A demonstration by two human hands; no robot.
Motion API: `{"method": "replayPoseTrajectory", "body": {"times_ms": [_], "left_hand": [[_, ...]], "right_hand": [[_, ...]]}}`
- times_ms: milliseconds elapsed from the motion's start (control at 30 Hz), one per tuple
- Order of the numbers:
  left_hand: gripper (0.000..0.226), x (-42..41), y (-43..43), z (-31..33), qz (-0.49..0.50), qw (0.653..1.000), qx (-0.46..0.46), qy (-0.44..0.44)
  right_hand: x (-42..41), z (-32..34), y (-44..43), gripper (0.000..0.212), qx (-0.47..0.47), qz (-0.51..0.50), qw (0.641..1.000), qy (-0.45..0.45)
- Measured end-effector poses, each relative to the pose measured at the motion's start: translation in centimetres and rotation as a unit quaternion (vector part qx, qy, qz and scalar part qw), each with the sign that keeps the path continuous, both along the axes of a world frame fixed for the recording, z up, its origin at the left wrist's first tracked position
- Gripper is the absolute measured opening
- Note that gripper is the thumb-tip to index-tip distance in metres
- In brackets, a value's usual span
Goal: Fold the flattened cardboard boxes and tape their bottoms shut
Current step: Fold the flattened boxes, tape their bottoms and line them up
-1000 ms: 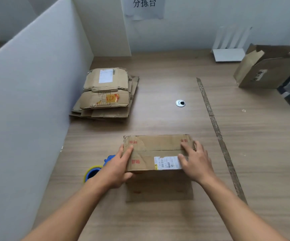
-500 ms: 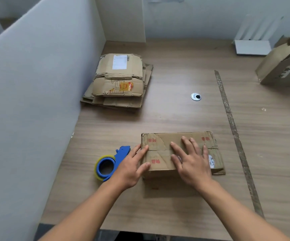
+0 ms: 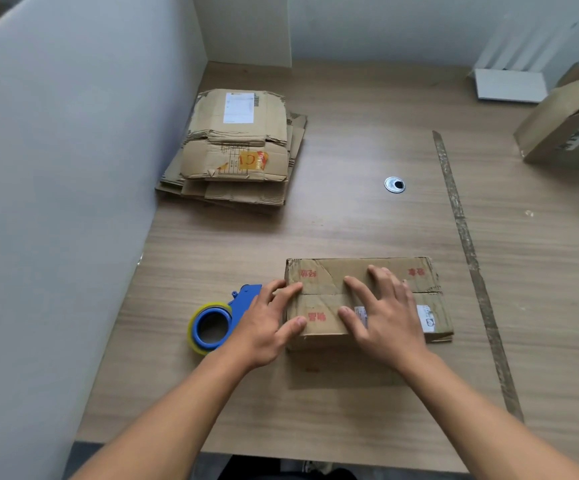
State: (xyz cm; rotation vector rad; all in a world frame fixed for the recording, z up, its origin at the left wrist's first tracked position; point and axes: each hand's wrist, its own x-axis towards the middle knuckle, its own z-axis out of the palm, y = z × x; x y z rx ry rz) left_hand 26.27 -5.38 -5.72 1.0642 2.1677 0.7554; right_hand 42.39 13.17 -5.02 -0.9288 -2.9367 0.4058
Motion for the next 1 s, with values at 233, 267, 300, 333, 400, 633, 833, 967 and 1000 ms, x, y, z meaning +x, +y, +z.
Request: {"method": "replayPoseTrajectory", "body": {"times_ms": [233,267,300,333,400,633,833,967,1000], "left_hand": [[0.067,-1.8,-3.6,-0.9,0.105,0.986,0.016,0.129],[0.069,-1.8,-4.5,-0.9,0.095,0.978,-0.028,0.183],[0.071,-1.6,-5.2,-1.1,0.081,0.967,-0.083,0.226],[0.073,-1.5,-5.6,-1.3,0.074,0.956,-0.139,0.249],[0.081,-1.3,-5.9,-1.6,0.08,0.938,-0.227,0.25],[0.074,-1.2,-4.5,-3.0,0.155,0.958,-0.192,0.144],[0.064,-2.0,-3.3,-2.2,0.185,0.958,-0.167,0.142],[0.06,-2.9,-2.4,2.3,0.21,0.965,-0.091,0.13],[0.061,-2.9,-2.4,3.8,0.199,0.969,-0.06,0.133]], "right_hand": [[0.1,0.5,0.3,0.072,-0.046,0.008,0.999,-0.015],[0.1,0.6,0.2,0.072,-0.041,0.007,0.999,-0.011],[0.1,0.6,0.2,0.071,-0.037,0.008,0.999,-0.01],[0.0,0.7,0.2,0.071,-0.033,0.01,0.999,-0.013],[-0.1,0.7,0.3,0.069,-0.026,0.01,1.0,-0.011],[0.2,-0.5,0.6,0.053,0.055,0.026,0.996,0.06],[0.0,-1.0,1.0,0.05,0.058,0.025,0.994,0.091],[0.1,-1.1,1.1,0.051,0.035,0.012,0.995,0.093],[0.1,-1.1,1.2,0.051,0.025,0.008,0.995,0.094]]}}
